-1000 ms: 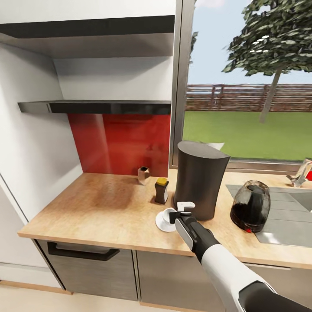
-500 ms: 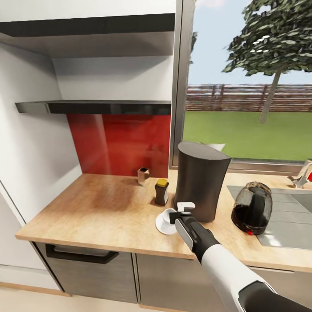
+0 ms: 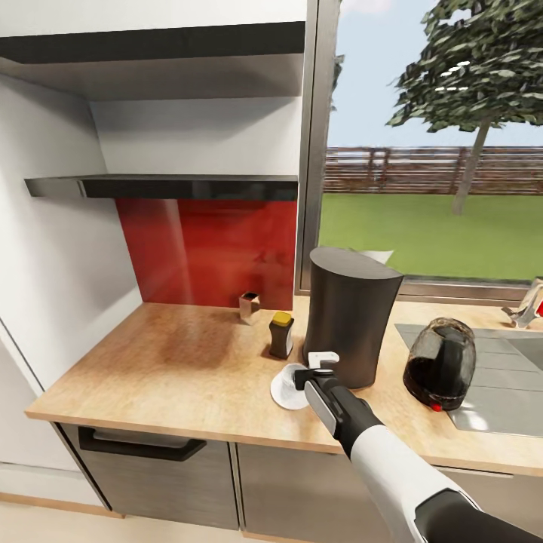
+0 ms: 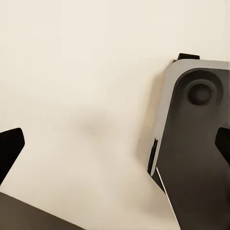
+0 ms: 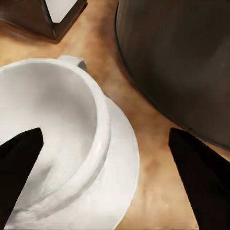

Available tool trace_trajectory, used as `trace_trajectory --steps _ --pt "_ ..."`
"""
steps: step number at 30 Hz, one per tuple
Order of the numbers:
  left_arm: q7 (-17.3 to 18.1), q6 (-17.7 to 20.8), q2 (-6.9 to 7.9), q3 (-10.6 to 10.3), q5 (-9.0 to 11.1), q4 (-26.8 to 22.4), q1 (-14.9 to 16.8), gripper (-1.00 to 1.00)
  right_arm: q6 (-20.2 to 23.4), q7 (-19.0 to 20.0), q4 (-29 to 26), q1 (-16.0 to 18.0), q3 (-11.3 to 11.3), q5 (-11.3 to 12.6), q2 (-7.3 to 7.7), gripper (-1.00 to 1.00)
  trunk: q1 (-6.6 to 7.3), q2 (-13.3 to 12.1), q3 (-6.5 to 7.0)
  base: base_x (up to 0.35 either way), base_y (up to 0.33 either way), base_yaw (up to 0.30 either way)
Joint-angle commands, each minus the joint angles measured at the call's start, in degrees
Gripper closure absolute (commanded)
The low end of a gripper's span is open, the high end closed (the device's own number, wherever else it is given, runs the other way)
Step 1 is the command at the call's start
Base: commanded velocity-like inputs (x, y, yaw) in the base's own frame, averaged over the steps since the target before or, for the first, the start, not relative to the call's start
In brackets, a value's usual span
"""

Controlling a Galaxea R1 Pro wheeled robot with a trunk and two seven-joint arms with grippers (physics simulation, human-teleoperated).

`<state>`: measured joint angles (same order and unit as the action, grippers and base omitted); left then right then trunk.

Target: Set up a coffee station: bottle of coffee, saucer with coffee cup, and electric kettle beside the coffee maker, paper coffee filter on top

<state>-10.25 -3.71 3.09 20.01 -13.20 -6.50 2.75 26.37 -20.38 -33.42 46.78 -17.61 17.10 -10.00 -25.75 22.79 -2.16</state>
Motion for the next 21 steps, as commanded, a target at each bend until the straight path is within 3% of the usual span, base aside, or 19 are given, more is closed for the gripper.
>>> trace_trajectory --steps 1,17,21 --pt "-0.1 -0.2 -0.01 0.5 -0.6 0.1 0.1 -1.00 0.2 -0.5 -0.1 0.1 -0.2 0.5 0.00 -1.00 -0.04 0.1 -0.13 0.000 0.000 0.000" --pt "0.0 -0.2 -0.03 0.6 -0.5 0.2 0.1 -1.00 0.1 -0.5 -1.1 0.1 -0.3 0.5 0.00 -1.00 -0.04 0.1 -0.13 0.000 0.000 0.000" --pt "0.0 -0.3 -0.02 0.6 -0.5 0.2 0.1 -1.00 0.3 -0.6 -5.7 0.1 -0.3 0.5 0.00 -1.00 -0.04 0.1 -0.13 0.000 0.000 0.000"
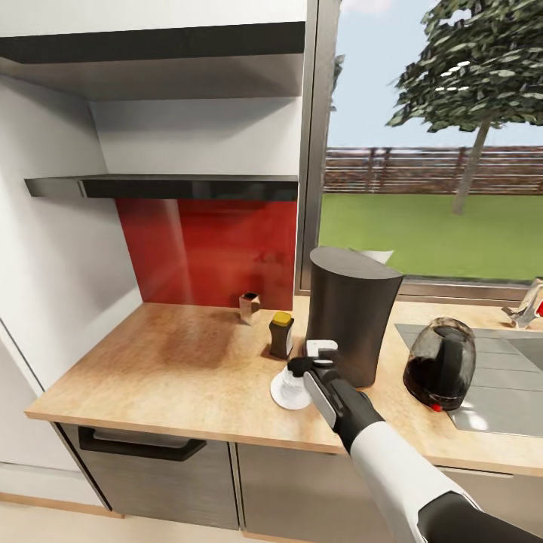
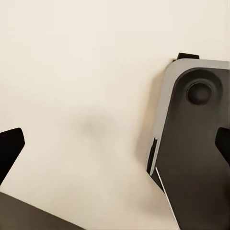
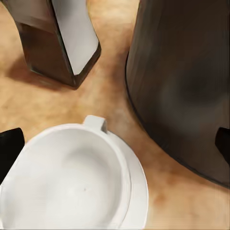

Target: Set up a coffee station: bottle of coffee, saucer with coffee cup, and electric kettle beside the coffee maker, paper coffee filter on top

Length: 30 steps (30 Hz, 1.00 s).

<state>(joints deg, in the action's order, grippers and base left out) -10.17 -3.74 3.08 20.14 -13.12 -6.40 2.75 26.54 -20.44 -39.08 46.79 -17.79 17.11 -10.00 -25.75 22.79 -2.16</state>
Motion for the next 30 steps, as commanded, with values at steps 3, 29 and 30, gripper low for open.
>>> trace_trajectory --steps 3,29,30 --pt "-0.1 -0.3 -0.05 0.5 -0.6 0.1 0.1 -1.00 0.3 -0.6 -2.5 0.1 -0.1 0.5 0.00 -1.00 -0.04 0.1 -0.14 0.000 0.000 0.000" --pt "0.0 -0.3 -0.08 0.1 -0.7 -0.1 0.1 -1.00 0.4 -0.6 -4.8 0.1 -0.1 0.5 0.00 -1.00 -0.04 0.1 -0.14 -0.198 0.048 -0.058" --pt "0.0 -0.3 -0.09 0.1 -0.7 -0.1 0.1 -1.00 0.4 -0.6 -4.7 0.1 -0.1 0.4 0.00 -1.00 -0.04 0.1 -0.14 -0.049 0.029 -0.263"
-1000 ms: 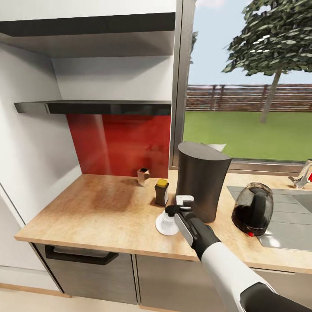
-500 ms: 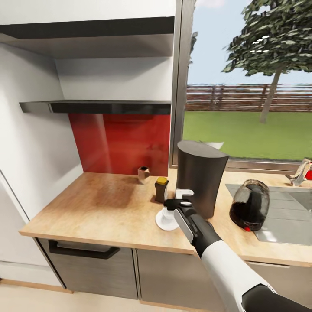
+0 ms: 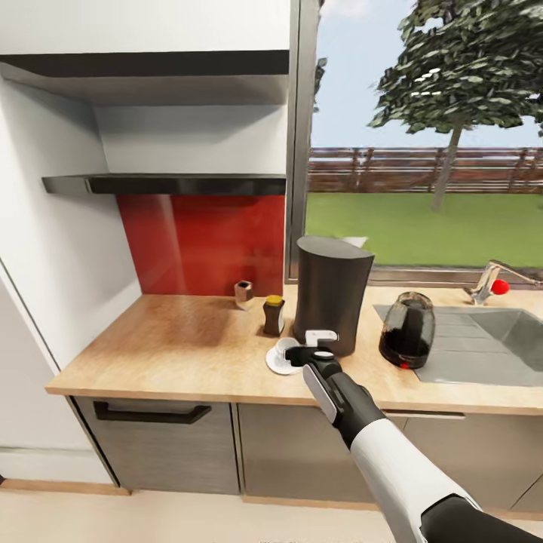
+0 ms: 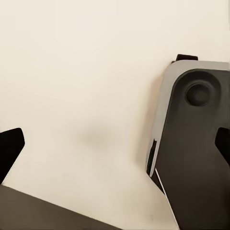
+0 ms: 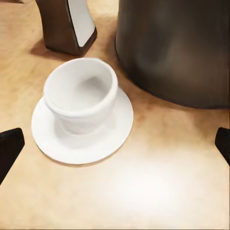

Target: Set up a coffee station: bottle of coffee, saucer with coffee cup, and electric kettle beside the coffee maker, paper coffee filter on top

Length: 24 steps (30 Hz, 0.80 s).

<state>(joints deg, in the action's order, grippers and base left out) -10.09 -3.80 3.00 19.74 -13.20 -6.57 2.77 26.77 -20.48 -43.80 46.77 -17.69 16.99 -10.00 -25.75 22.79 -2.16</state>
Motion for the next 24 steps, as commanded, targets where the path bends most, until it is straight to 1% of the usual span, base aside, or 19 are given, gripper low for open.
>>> trace_trajectory --steps 1,4,6,7,8,9,10,11,13,14,15,18,19,20,21,24 --pt "-0.1 -0.3 -0.01 0.5 -0.6 0.1 0.1 -1.00 0.1 -0.5 0.1 0.1 -0.2 0.5 0.00 -1.00 -0.03 0.1 -0.14 -0.031 0.018 -0.263" --pt "0.0 -0.3 -0.09 0.5 -0.6 0.1 0.0 -1.00 -0.2 -0.5 1.5 0.0 -0.1 0.4 0.00 -1.00 -0.03 0.1 -0.13 -0.004 0.002 -0.264" --pt "0.0 -0.3 -0.09 0.5 -0.6 0.0 0.1 -1.00 -1.0 -0.5 4.2 0.0 -0.1 0.3 0.00 -1.00 -0.03 0.1 -0.11 -0.001 0.001 -0.264" --pt "0.0 -0.3 -0.10 0.5 -0.6 0.0 0.1 -1.00 -2.4 -0.5 6.0 0.0 -0.1 0.3 0.00 -1.00 -0.03 0.1 -0.09 -0.001 0.000 -0.264" --pt "0.1 -0.3 -0.10 0.5 -0.6 0.0 0.1 -1.00 -6.4 -0.4 9.1 0.0 -0.1 0.3 0.00 -1.00 -0.03 0.1 -0.06 0.000 0.000 -0.264" --pt "0.2 -0.3 -0.10 0.5 -0.6 0.0 0.1 -1.00 -15.0 -0.3 13.9 -0.1 -0.2 0.3 0.00 -1.00 -0.03 0.1 -0.03 0.000 0.000 -0.264" --pt "0.2 -0.3 -0.10 0.5 -0.6 0.0 0.1 -1.00 -19.9 -0.3 16.6 -0.1 -0.2 0.2 0.00 -1.00 -0.03 0.1 0.00 0.000 0.000 -0.264" --pt "0.2 -0.3 -0.10 0.5 -0.6 0.0 0.1 -1.00 -22.3 -0.2 17.9 -0.1 -0.2 0.1 0.00 -1.00 -0.03 0.1 0.03 0.000 0.000 -0.264" --pt "0.3 -0.3 -0.10 0.5 -0.6 0.0 0.1 -1.00 -31.8 -0.2 23.6 -0.1 -0.2 -0.1 0.00 -1.00 -0.03 0.1 0.10 0.000 0.000 -0.264" --pt "0.3 -0.3 -0.10 0.5 -0.6 0.0 0.1 -1.00 -33.9 -0.2 24.9 -0.1 -0.2 -0.4 0.00 -1.00 -0.03 0.1 0.13 0.000 0.000 -0.264" --pt "0.3 -0.5 -0.10 0.5 -0.6 0.0 0.1 -1.00 -40.0 -0.2 28.4 -0.1 -0.2 -1.6 0.00 -1.00 -0.03 0.1 0.16 0.000 0.000 -0.264" --pt "0.3 -2.1 -0.06 0.5 -0.6 0.1 0.0 -1.00 -50.7 -0.3 33.7 -0.1 -0.2 -6.2 0.00 -1.00 -0.03 0.1 0.27 0.000 0.000 -0.264" --pt "0.3 -2.8 -0.06 0.5 -0.6 0.1 0.0 -1.00 -54.8 -0.4 36.0 -0.1 -0.2 -8.5 0.00 -1.00 -0.03 0.1 0.30 0.000 0.000 -0.263" --pt "0.3 -3.1 -0.04 0.5 -0.6 0.1 0.0 -1.00 -57.5 -0.5 38.0 -0.1 -0.2 -9.8 0.00 -1.00 -0.03 0.1 0.34 0.000 0.000 -0.263" --pt "0.3 -3.2 -0.03 0.5 -0.6 0.1 0.0 -1.00 -58.8 -0.5 38.9 -0.1 -0.2 -10.4 0.00 -1.00 -0.03 0.1 0.37 0.000 0.000 -0.263" --pt "0.3 -3.4 -0.02 0.5 -0.6 0.1 0.0 -1.00 -60.7 -0.6 40.1 -0.2 -0.2 -11.0 0.00 -1.00 -0.03 0.1 0.48 0.000 0.000 -0.263"
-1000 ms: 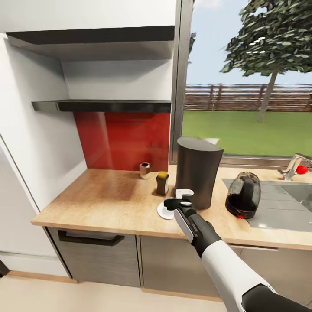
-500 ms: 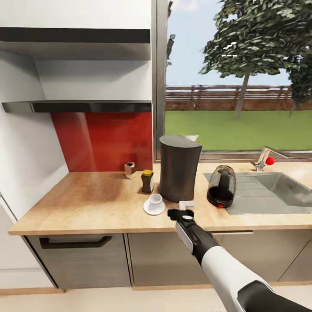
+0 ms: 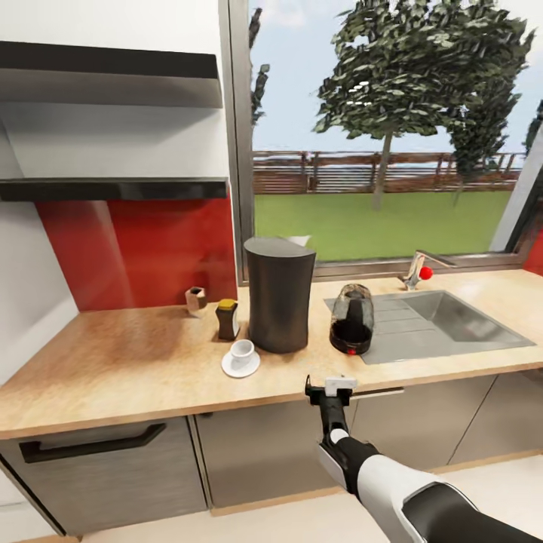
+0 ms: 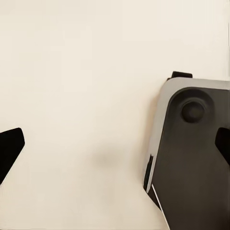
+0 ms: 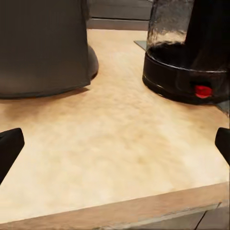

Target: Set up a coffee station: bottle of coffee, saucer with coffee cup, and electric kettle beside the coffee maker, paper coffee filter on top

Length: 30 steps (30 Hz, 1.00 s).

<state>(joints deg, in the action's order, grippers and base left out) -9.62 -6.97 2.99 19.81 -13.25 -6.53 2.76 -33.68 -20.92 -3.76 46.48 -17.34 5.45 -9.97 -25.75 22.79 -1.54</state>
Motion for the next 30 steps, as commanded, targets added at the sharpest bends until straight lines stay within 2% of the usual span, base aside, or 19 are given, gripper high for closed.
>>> trace_trajectory --steps 1,5,8,11,14,20,23,26,28,29,30 --pt "-0.1 -0.3 -0.01 0.4 -0.6 0.1 0.1 -1.00 -0.5 -0.1 0.3 -0.1 -0.5 0.4 -0.02 -1.00 -0.04 0.1 -0.10 0.000 0.000 -0.262" --pt "-0.1 -0.3 0.00 0.4 -0.6 0.1 0.1 -1.00 -0.9 -0.2 0.6 -1.5 -0.5 0.2 -0.02 -1.00 -0.04 0.1 0.05 0.000 0.000 -0.262" --pt "-0.1 -0.3 -0.02 0.5 -0.6 0.1 0.1 -1.00 -1.0 -0.2 0.8 -6.2 -0.5 0.0 -0.02 -1.00 -0.04 0.1 0.16 0.000 0.000 -0.258" --pt "-0.1 -0.3 -0.01 0.5 -0.6 0.1 0.1 -1.00 -1.0 -0.1 0.8 -8.8 -0.5 -0.1 -0.02 -1.00 -0.04 0.1 0.27 0.000 0.000 -0.246" --pt "-0.1 -0.3 -0.07 0.6 -0.6 0.1 0.1 -1.00 -1.0 -0.1 2.0 -13.4 -0.4 -0.2 -0.02 -1.00 -0.04 0.1 0.33 0.000 0.000 -0.235" --pt "-0.1 -0.3 -0.01 0.5 -0.7 0.6 0.1 -1.00 1.1 -0.2 2.2 -16.0 -0.3 -0.2 -0.02 -1.00 -0.04 0.1 0.34 0.000 0.000 -0.092" --pt "-0.1 -0.3 0.00 0.4 -0.7 0.8 0.0 -1.00 9.3 0.0 2.3 -19.0 -0.3 -0.1 -0.02 -1.00 -0.04 0.1 0.34 0.000 0.000 -0.008" --pt "-0.1 -0.3 0.00 0.4 -0.7 0.9 -0.2 -1.00 14.2 0.0 2.3 -20.2 -0.3 0.0 -0.02 -1.00 -0.04 0.1 0.34 0.000 0.000 -0.002" --pt "-0.1 -0.2 0.00 0.4 -0.6 1.0 -0.5 -1.00 21.6 0.1 2.3 -21.6 -0.2 0.2 -0.02 -1.00 -0.04 0.1 0.34 0.000 0.000 0.000" --pt "-0.1 -0.2 0.00 0.4 -0.6 1.1 -0.5 -1.00 22.7 0.2 2.3 -21.8 -0.2 0.2 -0.02 -1.00 -0.04 0.1 0.34 0.000 0.000 0.000" --pt "-0.1 0.2 -0.02 0.4 -0.6 1.3 -0.8 -1.00 30.1 5.0 2.3 -23.0 0.1 1.3 -0.02 -1.00 -0.04 0.1 0.34 0.000 0.000 0.000"
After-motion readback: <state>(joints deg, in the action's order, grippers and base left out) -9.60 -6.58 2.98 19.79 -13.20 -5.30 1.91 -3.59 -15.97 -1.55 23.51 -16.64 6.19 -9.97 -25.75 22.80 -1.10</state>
